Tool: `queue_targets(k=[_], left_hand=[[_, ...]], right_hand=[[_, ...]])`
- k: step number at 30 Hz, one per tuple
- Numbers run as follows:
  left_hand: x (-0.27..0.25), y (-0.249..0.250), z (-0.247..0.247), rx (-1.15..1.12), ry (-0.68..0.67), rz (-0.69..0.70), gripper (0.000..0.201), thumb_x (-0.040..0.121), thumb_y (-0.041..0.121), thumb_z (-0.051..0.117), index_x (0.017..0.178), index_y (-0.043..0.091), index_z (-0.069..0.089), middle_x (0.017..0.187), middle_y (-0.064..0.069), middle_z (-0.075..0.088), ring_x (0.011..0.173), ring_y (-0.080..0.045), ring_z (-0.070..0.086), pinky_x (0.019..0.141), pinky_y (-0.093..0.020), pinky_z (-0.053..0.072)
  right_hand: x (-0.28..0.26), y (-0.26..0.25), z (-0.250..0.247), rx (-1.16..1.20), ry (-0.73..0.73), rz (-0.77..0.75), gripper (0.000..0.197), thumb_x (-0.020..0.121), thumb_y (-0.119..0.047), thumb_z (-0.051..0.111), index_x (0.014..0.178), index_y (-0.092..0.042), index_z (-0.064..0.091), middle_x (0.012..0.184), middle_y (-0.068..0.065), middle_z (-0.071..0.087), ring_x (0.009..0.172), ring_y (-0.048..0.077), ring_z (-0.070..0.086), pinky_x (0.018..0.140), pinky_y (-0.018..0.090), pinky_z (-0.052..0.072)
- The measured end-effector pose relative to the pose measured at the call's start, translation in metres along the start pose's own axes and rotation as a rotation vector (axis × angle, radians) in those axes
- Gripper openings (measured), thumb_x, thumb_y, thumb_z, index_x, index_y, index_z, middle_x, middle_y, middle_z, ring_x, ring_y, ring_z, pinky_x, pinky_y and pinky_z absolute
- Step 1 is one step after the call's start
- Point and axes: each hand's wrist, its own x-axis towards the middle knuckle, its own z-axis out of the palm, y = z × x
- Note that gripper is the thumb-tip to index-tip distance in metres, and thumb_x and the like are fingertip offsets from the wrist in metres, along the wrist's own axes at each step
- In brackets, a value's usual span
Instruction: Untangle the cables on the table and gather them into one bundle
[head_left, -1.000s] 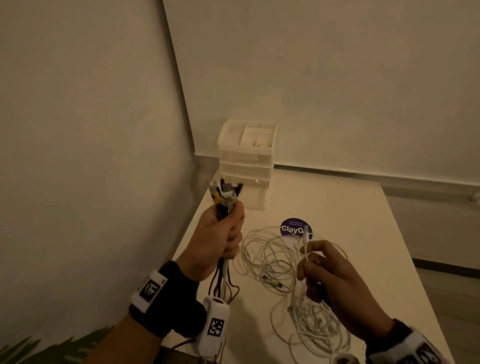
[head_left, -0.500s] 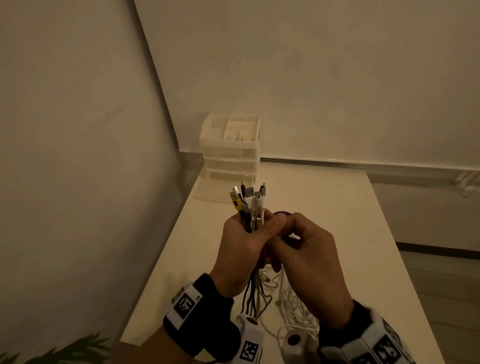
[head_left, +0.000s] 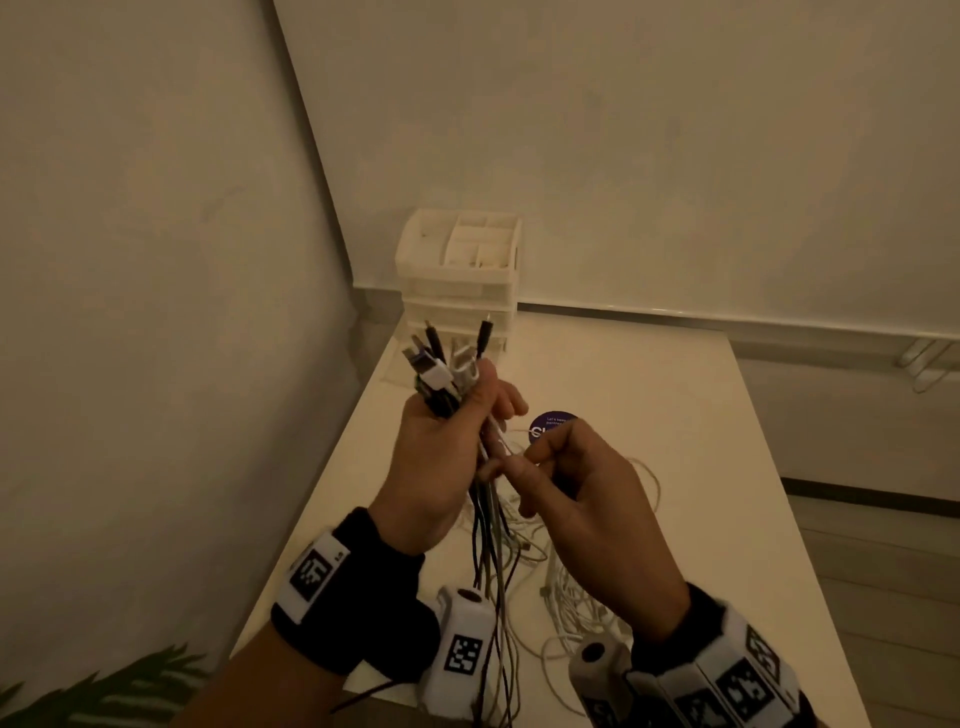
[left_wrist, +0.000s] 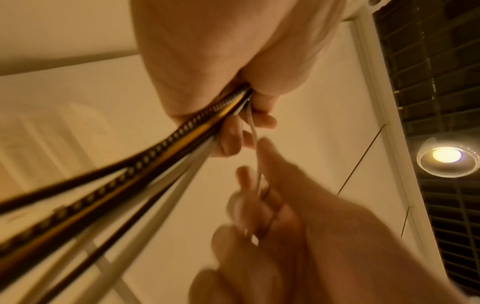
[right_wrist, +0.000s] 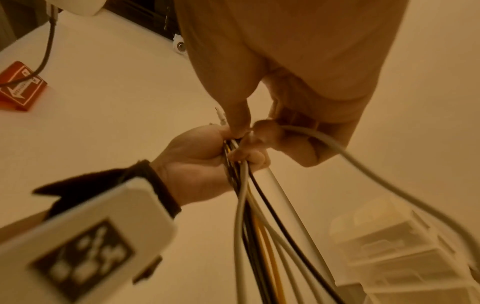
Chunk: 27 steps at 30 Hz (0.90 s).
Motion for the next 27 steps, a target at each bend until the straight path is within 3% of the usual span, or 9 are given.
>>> queue_targets(k=[6, 9, 11, 14, 17, 20, 22, 24, 27], left_hand=[[0.008, 0.015, -0.017, -0.200, 0.035, 0.025, 0.039, 0.091, 0.039, 0.046, 0.070, 0.005, 0.047, 0.049, -0.005, 0.037, 0.059, -0.022, 0.060, 0.077, -0.048, 0.057], [0.008, 0.023, -0.027, -0.247, 0.041, 0.009, 0.039, 0.091, 0.041, 0.047, 0.068, 0.010, 0.049, 0.051, 0.000, 0.028, 0.046, -0.015, 0.045, 0.055, -0.037, 0.054], [0.009, 0.029, -0.035, -0.230, 0.051, 0.005, 0.039, 0.093, 0.042, 0.047, 0.067, 0.013, 0.048, 0.052, 0.003, 0.026, 0.043, -0.010, 0.029, 0.043, -0.025, 0.037], [0.010, 0.040, -0.047, -0.192, 0.089, 0.057, 0.040, 0.097, 0.040, 0.044, 0.067, 0.013, 0.045, 0.052, 0.003, 0.023, 0.042, -0.008, 0.020, 0.041, -0.023, 0.020], [0.011, 0.053, -0.067, -0.141, 0.114, 0.123, 0.039, 0.098, 0.039, 0.046, 0.069, 0.014, 0.045, 0.050, 0.005, 0.024, 0.040, -0.007, 0.019, 0.040, -0.020, 0.018], [0.005, 0.056, -0.074, 0.047, 0.084, 0.153, 0.034, 0.094, 0.035, 0.058, 0.071, 0.011, 0.052, 0.046, 0.008, 0.029, 0.038, -0.008, 0.021, 0.039, -0.019, 0.019], [0.000, 0.045, -0.067, 0.345, 0.025, 0.186, 0.026, 0.089, 0.027, 0.066, 0.071, 0.009, 0.063, 0.042, 0.011, 0.044, 0.035, -0.006, 0.037, 0.039, -0.020, 0.031], [-0.007, 0.028, -0.055, 0.648, -0.104, 0.179, 0.020, 0.081, 0.035, 0.072, 0.076, 0.015, 0.075, 0.059, 0.008, 0.068, 0.056, -0.008, 0.065, 0.055, -0.024, 0.048], [-0.017, 0.002, -0.038, 0.842, -0.299, 0.083, 0.028, 0.078, 0.045, 0.066, 0.084, 0.019, 0.076, 0.074, 0.001, 0.072, 0.070, -0.015, 0.066, 0.067, -0.039, 0.053]], right_hand=[[-0.002, 0.019, 0.000, -0.115, -0.187, -0.113, 0.026, 0.098, -0.036, 0.049, 0.083, -0.024, 0.066, 0.058, -0.008, 0.055, 0.055, 0.009, 0.054, 0.055, 0.023, 0.042], [-0.002, 0.027, 0.000, -0.133, -0.240, -0.137, 0.028, 0.097, -0.041, 0.046, 0.083, -0.027, 0.066, 0.060, -0.010, 0.055, 0.058, 0.009, 0.054, 0.057, 0.020, 0.041], [-0.001, 0.032, 0.000, -0.124, -0.263, -0.135, 0.027, 0.096, -0.040, 0.046, 0.088, -0.026, 0.068, 0.063, -0.011, 0.058, 0.062, 0.009, 0.058, 0.060, 0.019, 0.043], [-0.001, 0.038, -0.002, -0.101, -0.318, -0.114, 0.023, 0.096, -0.033, 0.049, 0.094, -0.024, 0.070, 0.065, -0.008, 0.060, 0.063, 0.010, 0.059, 0.060, 0.021, 0.045], [-0.003, 0.047, -0.009, -0.115, -0.371, -0.063, 0.026, 0.094, -0.040, 0.048, 0.088, -0.025, 0.070, 0.065, -0.005, 0.061, 0.059, 0.009, 0.056, 0.060, 0.029, 0.047], [-0.003, 0.057, -0.016, -0.170, -0.407, -0.025, 0.023, 0.098, -0.031, 0.050, 0.084, -0.025, 0.068, 0.063, -0.007, 0.059, 0.059, 0.006, 0.055, 0.059, 0.027, 0.047], [-0.003, 0.058, -0.017, -0.224, -0.374, -0.012, 0.023, 0.098, -0.024, 0.053, 0.082, -0.025, 0.068, 0.061, -0.011, 0.058, 0.057, 0.006, 0.053, 0.057, 0.021, 0.042], [-0.001, 0.050, -0.017, -0.243, -0.324, -0.013, 0.023, 0.098, -0.021, 0.054, 0.079, -0.022, 0.068, 0.058, -0.016, 0.056, 0.053, 0.006, 0.050, 0.055, 0.015, 0.035], [0.005, 0.034, -0.016, -0.230, -0.269, -0.028, 0.025, 0.097, -0.022, 0.055, 0.074, -0.020, 0.066, 0.052, -0.010, 0.051, 0.047, 0.007, 0.043, 0.051, 0.017, 0.032]])
